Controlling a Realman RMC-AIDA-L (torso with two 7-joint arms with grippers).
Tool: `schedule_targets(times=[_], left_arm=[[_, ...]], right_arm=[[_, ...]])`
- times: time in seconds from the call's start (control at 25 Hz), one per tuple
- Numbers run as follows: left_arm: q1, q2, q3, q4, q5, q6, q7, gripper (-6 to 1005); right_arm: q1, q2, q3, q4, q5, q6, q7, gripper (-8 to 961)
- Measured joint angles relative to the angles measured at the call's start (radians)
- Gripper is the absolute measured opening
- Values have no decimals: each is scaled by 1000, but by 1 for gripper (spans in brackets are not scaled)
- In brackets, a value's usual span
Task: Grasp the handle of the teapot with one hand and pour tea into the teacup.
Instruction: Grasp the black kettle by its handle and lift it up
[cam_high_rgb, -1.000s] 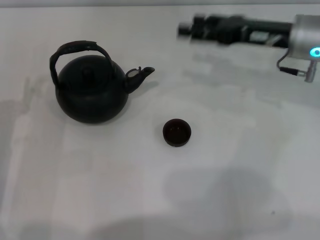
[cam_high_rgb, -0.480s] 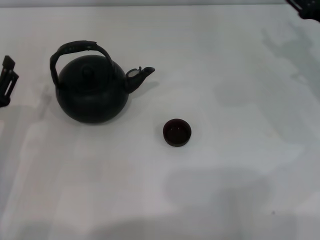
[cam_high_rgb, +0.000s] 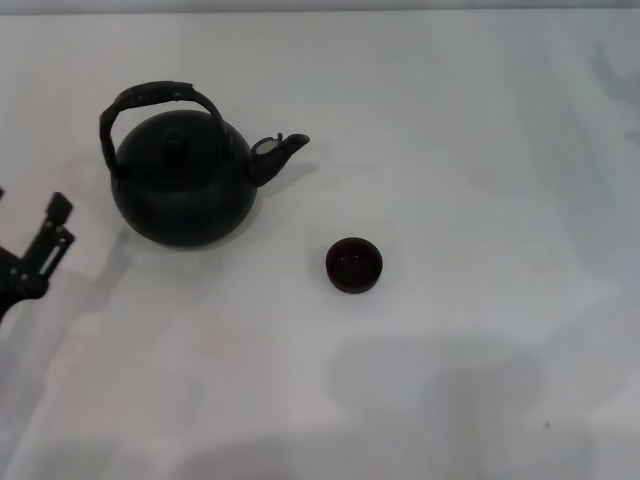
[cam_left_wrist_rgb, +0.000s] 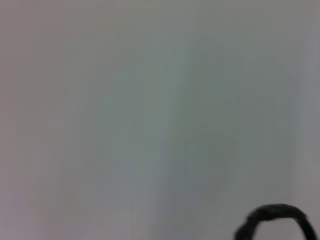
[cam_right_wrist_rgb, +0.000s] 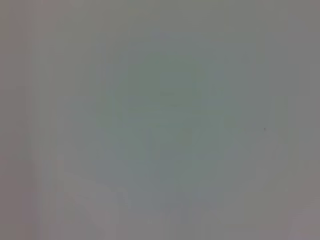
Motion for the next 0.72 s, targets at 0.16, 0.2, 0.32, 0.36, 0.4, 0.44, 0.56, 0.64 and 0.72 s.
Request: schedule_targets(times=[0.16, 0.2, 0.32, 0.36, 0.4, 0.44, 0.56, 0.64, 0.72], left_arm=[[-44, -3, 0, -15, 32, -25, -2, 802], [-60, -3, 0, -15, 35, -38, -5, 802], [-119, -3, -1, -15, 35, -117, -47, 801], [-119, -3, -1, -15, 35, -117, -47, 801], [-129, -3, -1, -16, 34, -132, -50, 801], [-142, -3, -1, -15, 34, -152, -51, 800], [-165, -4, -8, -10, 33, -198, -51, 800], [-179, -5, -9, -9, 32, -224, -51, 800], [-183, -5, -10, -9, 32, -231, -51, 799]], right_arm=[[16, -1, 7, -2, 2, -27, 4, 858], [18, -1, 7, -2, 3, -28, 5, 858], [22, 1, 7, -2, 4, -25, 7, 858], [22, 1, 7, -2, 4, -25, 7, 858], [23, 2, 7, -2, 5, -24, 8, 858], [24, 2, 7, -2, 5, -23, 8, 858], [27, 2, 8, -2, 6, -22, 9, 858], [27, 3, 8, -2, 6, -21, 11, 858], [27, 3, 6, -2, 6, -21, 16, 858]])
